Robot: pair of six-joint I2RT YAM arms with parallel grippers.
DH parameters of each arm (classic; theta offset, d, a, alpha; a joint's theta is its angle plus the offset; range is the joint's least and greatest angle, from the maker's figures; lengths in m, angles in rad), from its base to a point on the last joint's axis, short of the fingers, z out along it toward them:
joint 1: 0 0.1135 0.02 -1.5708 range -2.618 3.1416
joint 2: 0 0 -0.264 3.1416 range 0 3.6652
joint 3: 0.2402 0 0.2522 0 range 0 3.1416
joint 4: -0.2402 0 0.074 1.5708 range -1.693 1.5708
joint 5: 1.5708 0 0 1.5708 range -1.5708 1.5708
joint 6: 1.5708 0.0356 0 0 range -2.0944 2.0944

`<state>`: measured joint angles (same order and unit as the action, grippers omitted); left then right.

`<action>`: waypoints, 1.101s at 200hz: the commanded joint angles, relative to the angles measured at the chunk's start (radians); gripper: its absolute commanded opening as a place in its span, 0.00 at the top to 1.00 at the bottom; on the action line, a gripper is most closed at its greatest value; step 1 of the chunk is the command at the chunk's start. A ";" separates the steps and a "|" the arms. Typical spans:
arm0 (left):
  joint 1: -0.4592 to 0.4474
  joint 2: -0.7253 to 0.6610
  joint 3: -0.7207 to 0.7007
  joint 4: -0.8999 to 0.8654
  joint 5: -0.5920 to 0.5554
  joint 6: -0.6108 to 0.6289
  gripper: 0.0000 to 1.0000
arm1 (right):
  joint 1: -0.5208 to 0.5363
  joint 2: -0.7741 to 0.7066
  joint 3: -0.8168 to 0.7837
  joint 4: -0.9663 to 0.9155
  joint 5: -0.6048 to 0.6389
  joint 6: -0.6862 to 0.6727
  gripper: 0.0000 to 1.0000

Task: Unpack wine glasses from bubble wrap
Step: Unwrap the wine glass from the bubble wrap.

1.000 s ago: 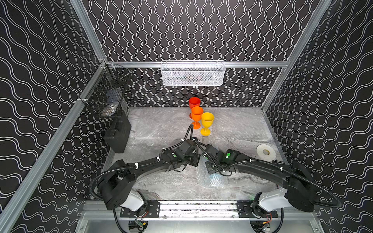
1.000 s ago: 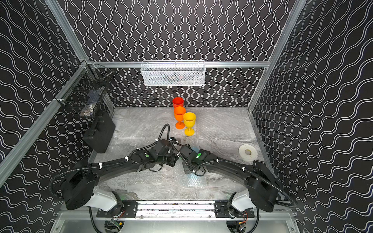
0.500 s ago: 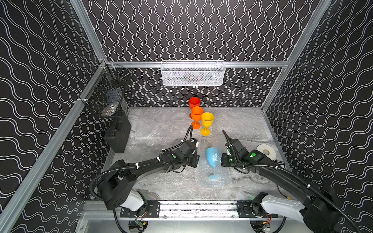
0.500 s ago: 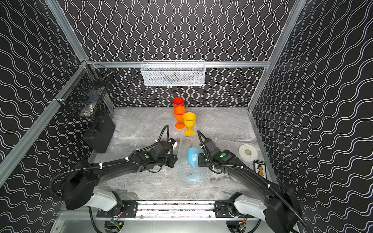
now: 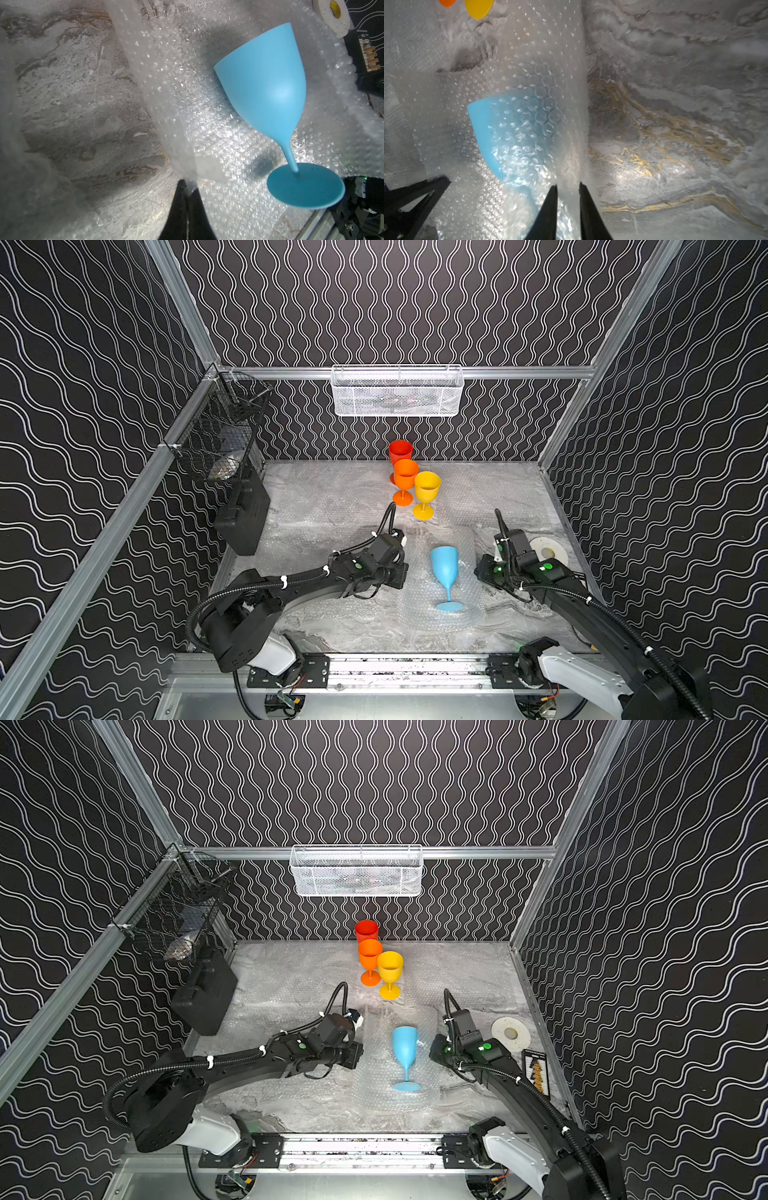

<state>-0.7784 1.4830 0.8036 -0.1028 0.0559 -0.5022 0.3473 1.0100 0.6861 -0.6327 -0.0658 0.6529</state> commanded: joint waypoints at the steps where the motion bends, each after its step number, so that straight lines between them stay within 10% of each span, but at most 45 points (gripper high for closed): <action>1: 0.001 0.004 -0.005 0.030 -0.001 -0.001 1.00 | -0.031 -0.013 0.036 -0.016 -0.021 -0.017 0.68; 70: 0.000 0.006 0.003 0.022 -0.003 0.008 1.00 | -0.036 0.069 0.285 -0.065 -0.064 -0.166 0.57; 220: 0.000 0.032 0.004 0.018 -0.007 0.007 1.00 | 0.219 0.395 0.214 -0.040 0.103 -0.134 0.24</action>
<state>-0.7784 1.5215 0.8047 -0.0860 0.0597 -0.5018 0.5621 1.3777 0.8845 -0.6762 -0.0292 0.4961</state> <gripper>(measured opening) 0.053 0.756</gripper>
